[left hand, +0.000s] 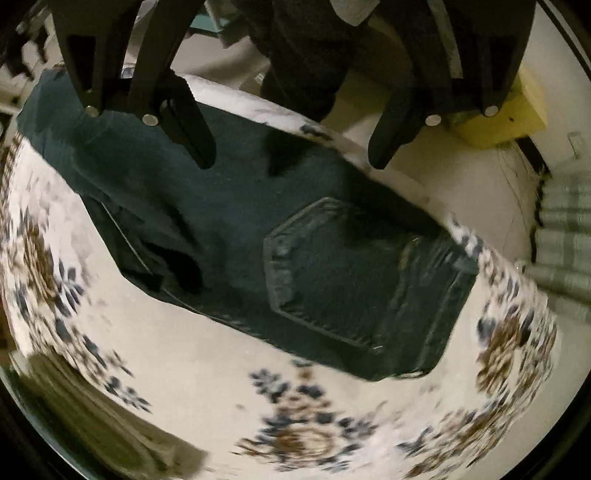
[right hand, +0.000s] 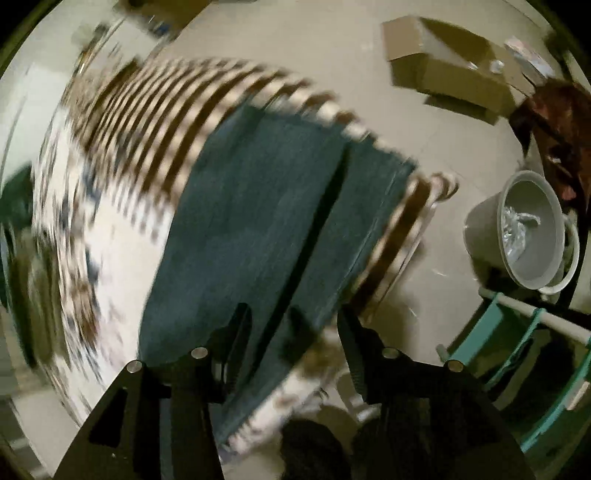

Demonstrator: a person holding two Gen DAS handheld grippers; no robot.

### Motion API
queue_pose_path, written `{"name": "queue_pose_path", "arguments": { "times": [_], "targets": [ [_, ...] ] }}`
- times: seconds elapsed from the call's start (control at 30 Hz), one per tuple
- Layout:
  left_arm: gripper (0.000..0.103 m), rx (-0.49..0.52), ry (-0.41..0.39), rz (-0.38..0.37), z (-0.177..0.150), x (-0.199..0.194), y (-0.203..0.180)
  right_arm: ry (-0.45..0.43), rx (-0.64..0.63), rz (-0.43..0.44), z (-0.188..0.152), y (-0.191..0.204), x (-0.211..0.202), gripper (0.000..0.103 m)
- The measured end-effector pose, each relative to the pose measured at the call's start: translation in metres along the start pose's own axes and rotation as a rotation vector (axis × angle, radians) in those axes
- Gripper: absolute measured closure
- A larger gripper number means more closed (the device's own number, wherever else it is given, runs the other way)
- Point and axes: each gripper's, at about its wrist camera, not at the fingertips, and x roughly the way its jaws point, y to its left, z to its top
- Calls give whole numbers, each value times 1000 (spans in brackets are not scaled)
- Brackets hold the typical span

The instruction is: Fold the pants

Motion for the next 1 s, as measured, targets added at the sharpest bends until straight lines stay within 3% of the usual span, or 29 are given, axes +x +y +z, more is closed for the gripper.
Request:
{"name": "queue_pose_path", "arguments": {
  "times": [0.2, 0.23, 0.3, 0.63, 0.87, 0.9, 1.0],
  "targets": [
    [19, 54, 38, -4, -10, 22, -34, -27, 188, 108, 61, -21, 27, 52],
    [19, 67, 50, 3, -10, 29, -41, -46, 224, 140, 66, -26, 33, 62],
    [19, 89, 63, 5, -15, 37, -49, -77, 259, 181, 71, -33, 35, 98],
    [19, 208, 90, 27, -33, 57, -71, -181, 186, 144, 57, -48, -25, 100],
    [19, 207, 123, 19, -45, 76, -66, -152, 213, 68, 64, -81, -4, 99],
    [19, 203, 128, 11, -47, 76, -62, -128, 204, 60, 65, -81, 1, 97],
    [19, 197, 118, -8, -58, 67, -58, -95, 174, -31, 63, -77, -1, 75]
  ]
}}
